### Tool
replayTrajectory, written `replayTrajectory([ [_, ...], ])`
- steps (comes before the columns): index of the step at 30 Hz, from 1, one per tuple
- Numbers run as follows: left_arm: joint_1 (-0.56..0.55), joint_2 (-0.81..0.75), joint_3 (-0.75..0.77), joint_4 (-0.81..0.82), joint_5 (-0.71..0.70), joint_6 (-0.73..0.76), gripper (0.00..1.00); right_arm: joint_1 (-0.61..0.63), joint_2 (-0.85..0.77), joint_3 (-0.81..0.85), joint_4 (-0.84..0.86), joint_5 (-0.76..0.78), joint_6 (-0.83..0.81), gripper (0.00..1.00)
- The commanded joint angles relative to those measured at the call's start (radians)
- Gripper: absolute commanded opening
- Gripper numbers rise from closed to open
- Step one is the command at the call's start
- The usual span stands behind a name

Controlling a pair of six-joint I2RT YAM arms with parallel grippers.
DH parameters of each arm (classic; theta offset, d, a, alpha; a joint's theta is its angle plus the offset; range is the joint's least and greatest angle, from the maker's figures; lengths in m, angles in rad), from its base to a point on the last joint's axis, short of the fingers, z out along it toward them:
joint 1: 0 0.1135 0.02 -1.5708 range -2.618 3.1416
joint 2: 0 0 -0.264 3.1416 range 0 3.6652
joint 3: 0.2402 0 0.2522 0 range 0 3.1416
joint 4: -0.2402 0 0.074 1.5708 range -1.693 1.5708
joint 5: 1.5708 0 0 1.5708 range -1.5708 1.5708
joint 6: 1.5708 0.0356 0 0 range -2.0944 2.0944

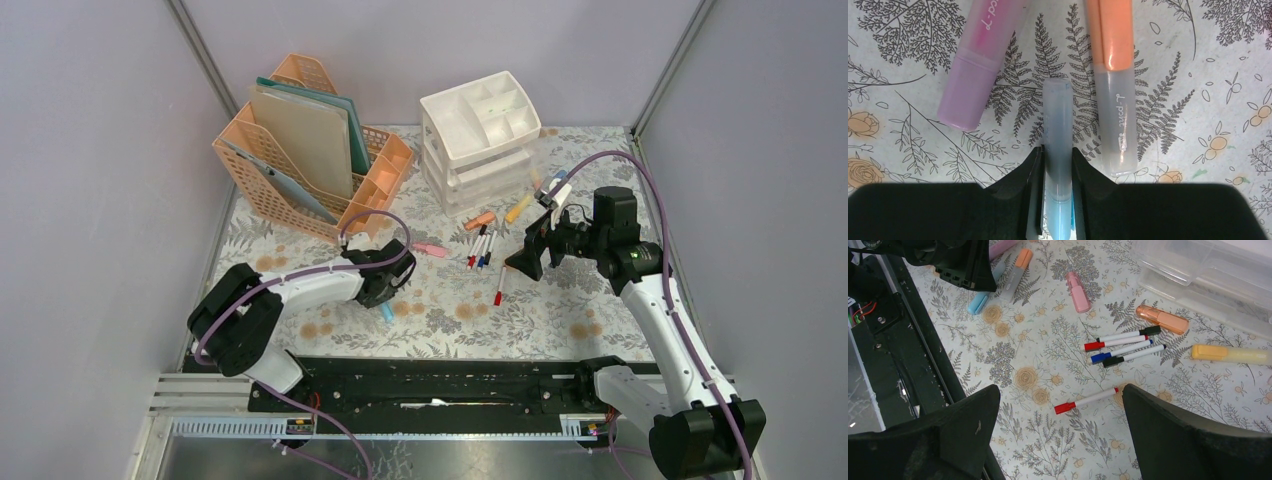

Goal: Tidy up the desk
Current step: Pick up the stationery from the center of the board.

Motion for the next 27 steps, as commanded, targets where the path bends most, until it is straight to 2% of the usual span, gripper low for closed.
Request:
replayTrajectory([
  [1,0.003,-0.017,-0.004,-0.019,0.026,0.062,0.13,-0.004,0.001,0.001,0.036,-0.006,-0.004,1.0],
  [11,0.003,-0.198,-0.084,0.123,-0.002,0.218,0.08,-0.004,0.01,-0.004,0.039,-0.04,-0.002,0.99],
  [19,0.004,-0.453,-0.241,0.374,0.083,0.38,0.0,-0.004,0.021,-0.016,0.053,-0.107,0.015,0.99],
  [23,0.005,-0.558,-0.307,0.556,0.171,0.441,0.0,-0.004,0.038,-0.032,0.079,-0.171,0.046,0.99],
  [27,0.007,-0.588,-0.388,0.878,0.342,0.474,0.0,-0.003,0.053,-0.082,0.179,-0.28,0.129,0.99],
])
